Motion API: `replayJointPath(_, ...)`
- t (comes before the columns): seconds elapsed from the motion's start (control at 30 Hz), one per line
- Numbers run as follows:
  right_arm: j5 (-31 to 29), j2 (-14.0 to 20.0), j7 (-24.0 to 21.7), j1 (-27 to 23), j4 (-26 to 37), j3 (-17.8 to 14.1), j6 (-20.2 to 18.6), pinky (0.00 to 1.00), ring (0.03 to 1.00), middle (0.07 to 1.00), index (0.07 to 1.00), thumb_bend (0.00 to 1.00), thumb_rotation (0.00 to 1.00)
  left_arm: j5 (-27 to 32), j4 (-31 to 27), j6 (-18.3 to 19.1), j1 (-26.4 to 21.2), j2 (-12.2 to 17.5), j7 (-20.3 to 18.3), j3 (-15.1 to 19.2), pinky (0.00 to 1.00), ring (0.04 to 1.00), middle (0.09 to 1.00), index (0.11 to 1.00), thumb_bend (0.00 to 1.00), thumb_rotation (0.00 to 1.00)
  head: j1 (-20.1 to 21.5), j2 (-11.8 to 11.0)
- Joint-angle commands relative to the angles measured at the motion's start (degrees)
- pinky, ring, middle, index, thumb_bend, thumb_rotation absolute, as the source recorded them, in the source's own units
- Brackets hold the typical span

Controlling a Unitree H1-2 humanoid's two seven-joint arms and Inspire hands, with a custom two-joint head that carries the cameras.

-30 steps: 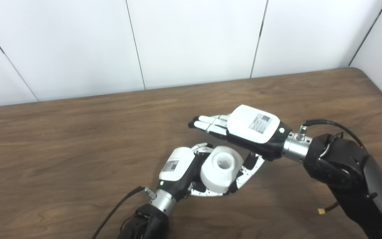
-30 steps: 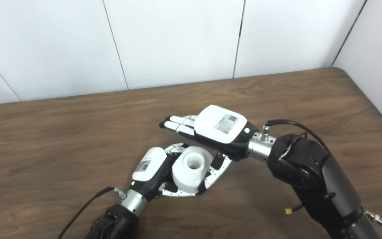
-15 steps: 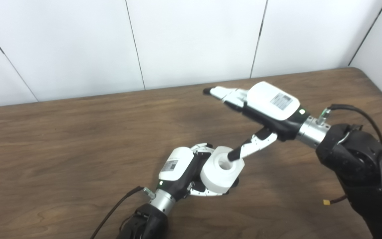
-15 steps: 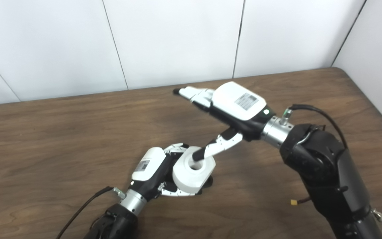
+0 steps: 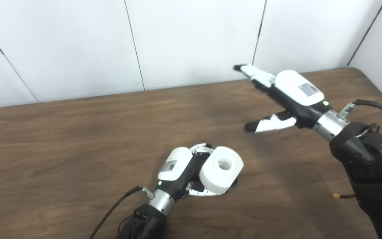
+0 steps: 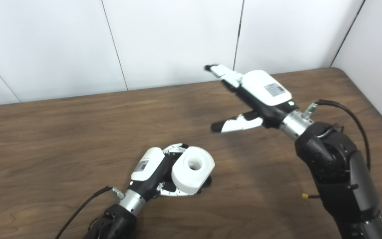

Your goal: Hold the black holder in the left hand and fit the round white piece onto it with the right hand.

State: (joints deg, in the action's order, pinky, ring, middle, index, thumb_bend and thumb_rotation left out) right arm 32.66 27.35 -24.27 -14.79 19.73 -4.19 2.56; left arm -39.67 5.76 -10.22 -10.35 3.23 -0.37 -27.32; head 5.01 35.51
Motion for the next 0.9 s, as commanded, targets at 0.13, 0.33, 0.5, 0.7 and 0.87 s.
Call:
replayJointPath(0.13,-0.5,1.9,4.6,1.1,-1.4,-0.4,1.1,0.84,0.970,1.000,1.000,0.71,1.00,0.4,2.0,-0.5,0.9,2.2,0.2,1.0,1.00,0.848,0.725,0.483,0.52,0.05,0.7,-0.5)
replayJointPath(0.33,-3.2,-0.2,6.9,3.0,-2.0,-0.7,-0.2,0.84,0.957,0.987,1.000,0.65,1.00,0.5,2.2,-0.9,1.0,2.9,0.7,2.1,0.99,0.847,0.724,0.483,0.52,0.05,2.3,-1.6)
replayJointPath(0.5,-11.3,-5.7,9.0,4.2,-1.8,-3.8,-6.7,0.85,0.926,0.948,0.971,0.53,1.00,0.8,2.4,-0.6,0.9,3.4,0.3,2.8,1.00,0.854,0.733,0.483,0.52,0.05,2.6,-2.0)
replayJointPath(0.7,-22.7,-9.8,10.2,4.8,-2.3,-6.6,-10.6,0.86,0.940,0.958,0.969,0.38,1.00,1.2,2.5,-0.8,0.8,4.0,0.5,3.2,1.00,0.854,0.733,0.484,0.52,0.05,3.0,-2.3)
replayJointPath(0.87,-32.1,-13.9,12.7,4.8,-1.8,-10.0,-15.5,0.86,0.933,0.952,0.961,0.32,1.00,1.7,2.0,-0.5,0.8,4.5,0.0,3.6,1.00,0.856,0.733,0.484,0.52,0.05,3.4,-1.8)
